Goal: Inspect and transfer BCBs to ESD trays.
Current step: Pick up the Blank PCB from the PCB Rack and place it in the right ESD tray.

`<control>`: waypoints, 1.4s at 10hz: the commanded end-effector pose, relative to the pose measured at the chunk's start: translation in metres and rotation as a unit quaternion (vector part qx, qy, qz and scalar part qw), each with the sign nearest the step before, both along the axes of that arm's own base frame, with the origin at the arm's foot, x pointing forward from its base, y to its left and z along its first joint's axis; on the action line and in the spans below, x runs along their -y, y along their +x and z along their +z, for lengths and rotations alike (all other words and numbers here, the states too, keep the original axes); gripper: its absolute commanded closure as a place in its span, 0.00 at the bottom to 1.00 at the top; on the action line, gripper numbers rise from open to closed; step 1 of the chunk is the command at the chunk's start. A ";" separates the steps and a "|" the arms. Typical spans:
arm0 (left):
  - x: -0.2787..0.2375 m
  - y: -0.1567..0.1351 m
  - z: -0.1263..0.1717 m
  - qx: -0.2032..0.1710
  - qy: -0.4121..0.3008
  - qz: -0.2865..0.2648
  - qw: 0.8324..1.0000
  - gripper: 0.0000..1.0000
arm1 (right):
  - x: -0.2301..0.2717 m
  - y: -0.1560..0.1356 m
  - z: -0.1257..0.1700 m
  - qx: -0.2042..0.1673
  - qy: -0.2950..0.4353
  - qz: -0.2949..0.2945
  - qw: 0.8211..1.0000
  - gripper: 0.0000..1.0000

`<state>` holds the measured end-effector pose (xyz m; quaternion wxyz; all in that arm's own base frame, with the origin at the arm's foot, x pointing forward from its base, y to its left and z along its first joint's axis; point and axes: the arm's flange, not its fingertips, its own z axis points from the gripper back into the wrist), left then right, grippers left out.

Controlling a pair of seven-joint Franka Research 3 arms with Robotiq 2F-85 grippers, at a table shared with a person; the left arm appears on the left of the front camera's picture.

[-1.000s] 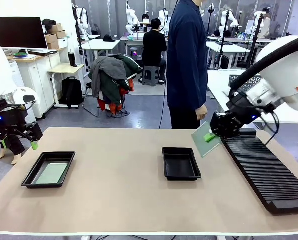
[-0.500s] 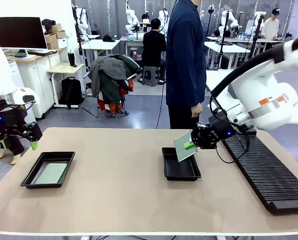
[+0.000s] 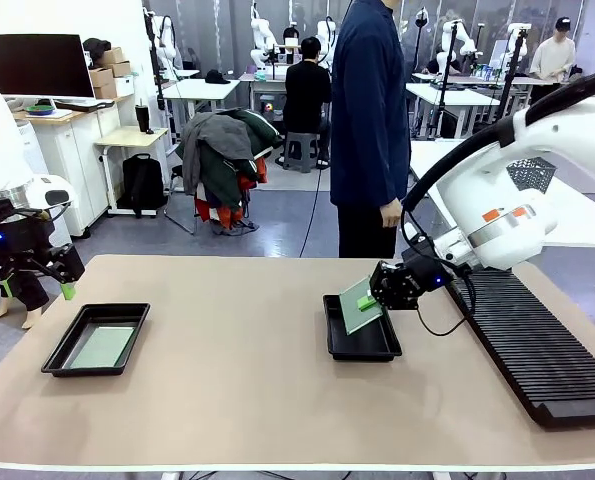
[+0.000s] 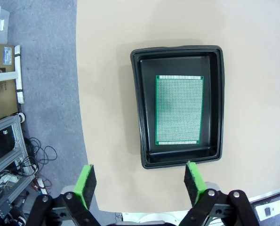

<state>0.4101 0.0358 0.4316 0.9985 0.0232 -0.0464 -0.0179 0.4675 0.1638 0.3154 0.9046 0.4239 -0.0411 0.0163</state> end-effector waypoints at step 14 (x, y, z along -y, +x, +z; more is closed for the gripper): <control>-0.001 0.000 0.000 -0.001 0.001 -0.004 1.000 0.00 | -0.008 0.017 -0.040 -0.026 -0.014 -0.007 1.000 0.97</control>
